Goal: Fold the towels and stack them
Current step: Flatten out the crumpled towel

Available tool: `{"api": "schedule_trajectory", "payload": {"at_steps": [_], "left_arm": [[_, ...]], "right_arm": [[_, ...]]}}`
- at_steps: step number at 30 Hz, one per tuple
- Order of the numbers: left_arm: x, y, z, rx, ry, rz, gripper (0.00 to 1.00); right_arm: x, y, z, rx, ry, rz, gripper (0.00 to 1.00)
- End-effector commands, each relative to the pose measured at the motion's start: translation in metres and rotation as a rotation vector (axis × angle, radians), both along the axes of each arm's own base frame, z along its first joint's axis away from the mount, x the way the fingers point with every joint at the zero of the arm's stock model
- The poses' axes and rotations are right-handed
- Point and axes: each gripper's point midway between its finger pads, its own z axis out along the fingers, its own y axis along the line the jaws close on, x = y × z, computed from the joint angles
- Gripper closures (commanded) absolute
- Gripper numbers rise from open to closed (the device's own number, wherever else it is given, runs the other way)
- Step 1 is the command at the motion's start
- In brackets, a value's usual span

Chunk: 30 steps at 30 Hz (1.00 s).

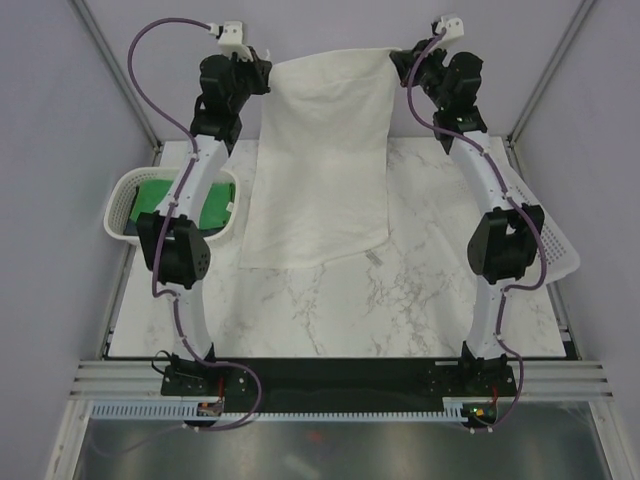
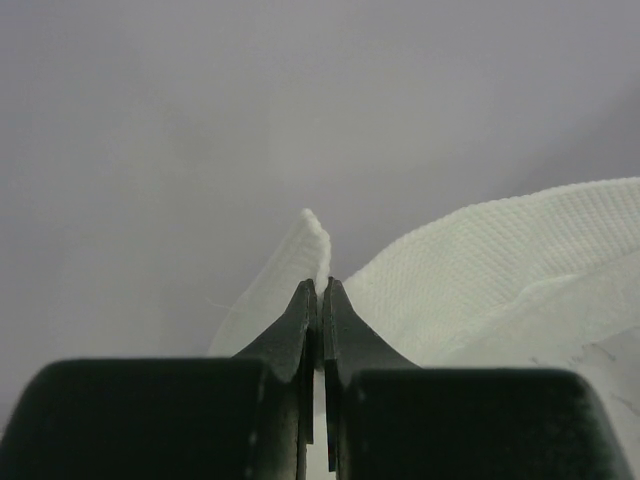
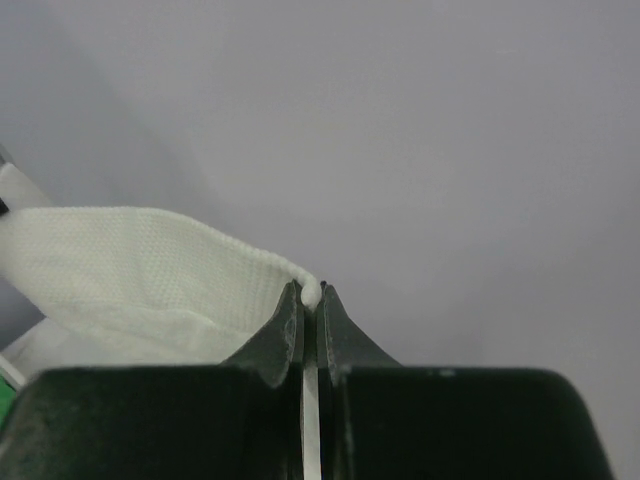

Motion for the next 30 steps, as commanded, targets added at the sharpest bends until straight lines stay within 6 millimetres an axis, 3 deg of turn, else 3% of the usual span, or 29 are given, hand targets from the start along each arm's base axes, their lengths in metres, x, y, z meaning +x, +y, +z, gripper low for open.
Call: {"api": "schedule_trajectory", "payload": {"at_steps": [1,2,3,4,5,6,7,8,9,10,11,12,14,15,17,18,22,25,28,30], "left_arm": [[-0.075,0.004,0.108,-0.02,-0.213,-0.057,0.98],[-0.106,0.007,0.124,-0.03,-0.232,-0.068,0.98],[-0.128,0.005,0.136,-0.032,-0.254,-0.085,0.98],[-0.146,0.004,0.143,-0.03,-0.268,-0.095,0.98],[-0.184,0.009,0.16,-0.02,-0.31,-0.098,0.98],[-0.205,0.003,0.166,-0.019,-0.326,-0.118,0.98],[-0.217,0.003,0.154,-0.005,-0.299,-0.127,0.98],[-0.239,0.005,0.163,-0.014,-0.316,-0.138,0.98],[-0.281,0.013,0.186,-0.033,-0.377,-0.15,0.98],[-0.302,0.017,0.193,-0.047,-0.396,-0.164,0.98],[-0.315,0.018,0.187,-0.067,-0.375,-0.178,0.98],[-0.356,0.026,0.205,-0.087,-0.436,-0.204,0.98],[-0.387,0.026,0.211,-0.12,-0.448,-0.256,0.98],[-0.421,0.031,0.224,-0.135,-0.502,-0.287,0.98],[-0.452,0.037,0.237,-0.173,-0.544,-0.314,0.98],[-0.47,0.04,0.238,-0.177,-0.549,-0.331,0.98],[-0.527,0.049,0.265,-0.212,-0.617,-0.388,0.98],[-0.545,0.048,0.274,-0.228,-0.62,-0.426,0.98],[-0.549,0.048,0.284,-0.241,-0.632,-0.439,0.98],[-0.534,0.044,0.288,-0.232,-0.618,-0.432,0.98]], "right_arm": [[-0.089,0.001,0.093,0.017,-0.169,0.094,1.0],[-0.107,0.001,0.098,0.032,-0.174,0.109,1.0],[-0.151,-0.004,0.135,0.044,-0.252,0.12,1.0],[-0.16,-0.005,0.117,0.046,-0.203,0.129,1.0],[-0.18,-0.004,0.123,0.053,-0.208,0.146,1.0],[-0.222,-0.009,0.147,0.058,-0.254,0.155,1.0],[-0.236,-0.009,0.136,0.056,-0.23,0.168,1.0],[-0.255,-0.01,0.14,0.062,-0.24,0.174,1.0],[-0.3,-0.017,0.164,0.085,-0.306,0.187,1.0],[-0.314,-0.018,0.16,0.094,-0.298,0.193,1.0],[-0.333,-0.02,0.167,0.105,-0.314,0.205,1.0],[-0.369,-0.024,0.181,0.121,-0.351,0.219,1.0],[-0.416,-0.028,0.2,0.138,-0.404,0.251,1.0],[-0.435,-0.03,0.21,0.156,-0.425,0.266,1.0],[-0.464,-0.035,0.225,0.177,-0.469,0.27,1.0],[-0.491,-0.039,0.237,0.187,-0.515,0.275,1.0],[-0.535,-0.043,0.261,0.227,-0.565,0.324,1.0],[-0.554,-0.046,0.273,0.25,-0.613,0.338,1.0],[-0.558,-0.051,0.289,0.268,-0.652,0.318,1.0],[-0.544,-0.054,0.298,0.275,-0.658,0.287,1.0]]}}
